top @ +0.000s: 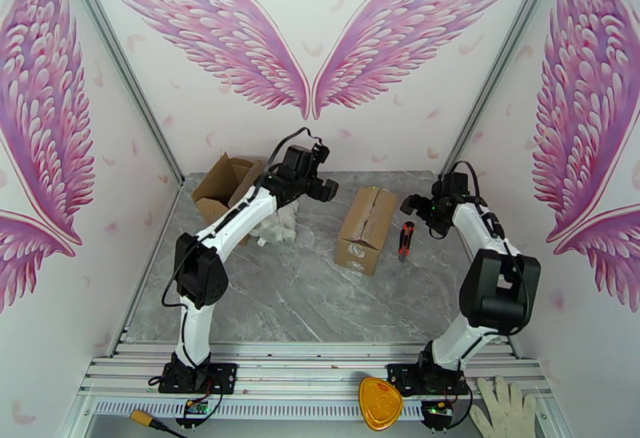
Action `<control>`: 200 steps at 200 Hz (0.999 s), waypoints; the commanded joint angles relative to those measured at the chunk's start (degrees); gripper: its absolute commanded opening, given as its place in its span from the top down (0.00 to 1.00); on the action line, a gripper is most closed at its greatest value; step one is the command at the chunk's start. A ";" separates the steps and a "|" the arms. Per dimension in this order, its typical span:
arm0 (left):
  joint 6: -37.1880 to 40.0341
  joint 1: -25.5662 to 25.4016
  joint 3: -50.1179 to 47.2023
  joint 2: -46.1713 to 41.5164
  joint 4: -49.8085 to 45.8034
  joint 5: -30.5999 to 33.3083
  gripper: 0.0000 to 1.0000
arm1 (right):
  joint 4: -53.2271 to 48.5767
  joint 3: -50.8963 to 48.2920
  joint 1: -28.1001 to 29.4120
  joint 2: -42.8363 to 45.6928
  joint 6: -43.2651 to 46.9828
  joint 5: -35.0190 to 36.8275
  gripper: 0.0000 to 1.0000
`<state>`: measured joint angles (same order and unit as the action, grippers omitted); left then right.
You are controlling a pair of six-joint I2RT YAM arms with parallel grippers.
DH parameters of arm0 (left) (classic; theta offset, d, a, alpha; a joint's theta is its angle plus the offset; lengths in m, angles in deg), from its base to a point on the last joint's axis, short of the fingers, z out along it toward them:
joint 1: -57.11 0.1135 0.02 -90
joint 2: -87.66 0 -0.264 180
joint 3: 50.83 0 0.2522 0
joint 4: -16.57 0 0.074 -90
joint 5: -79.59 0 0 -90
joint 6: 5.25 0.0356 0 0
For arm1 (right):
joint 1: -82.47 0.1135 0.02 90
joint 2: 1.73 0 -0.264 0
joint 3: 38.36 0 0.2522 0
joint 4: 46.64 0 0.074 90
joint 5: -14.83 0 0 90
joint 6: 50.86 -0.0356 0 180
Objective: Unpack the express box
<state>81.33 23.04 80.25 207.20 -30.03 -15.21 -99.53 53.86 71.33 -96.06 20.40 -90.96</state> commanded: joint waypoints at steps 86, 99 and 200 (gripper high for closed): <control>-7.95 -0.82 -7.17 0.24 2.81 -13.24 0.10 | 11.45 -0.63 10.41 0.51 -8.20 -23.19 0.06; -8.73 -0.92 -9.62 -0.96 4.23 -13.45 0.10 | 10.87 2.05 12.01 -2.18 -7.30 -23.82 0.08; -13.72 -1.72 -13.80 -3.28 5.46 -13.48 0.11 | 0.14 13.97 18.55 -9.01 -1.13 -10.53 0.16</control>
<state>68.81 21.36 66.77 206.81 -24.19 -30.10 -93.33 65.13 88.03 -105.04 16.34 -109.38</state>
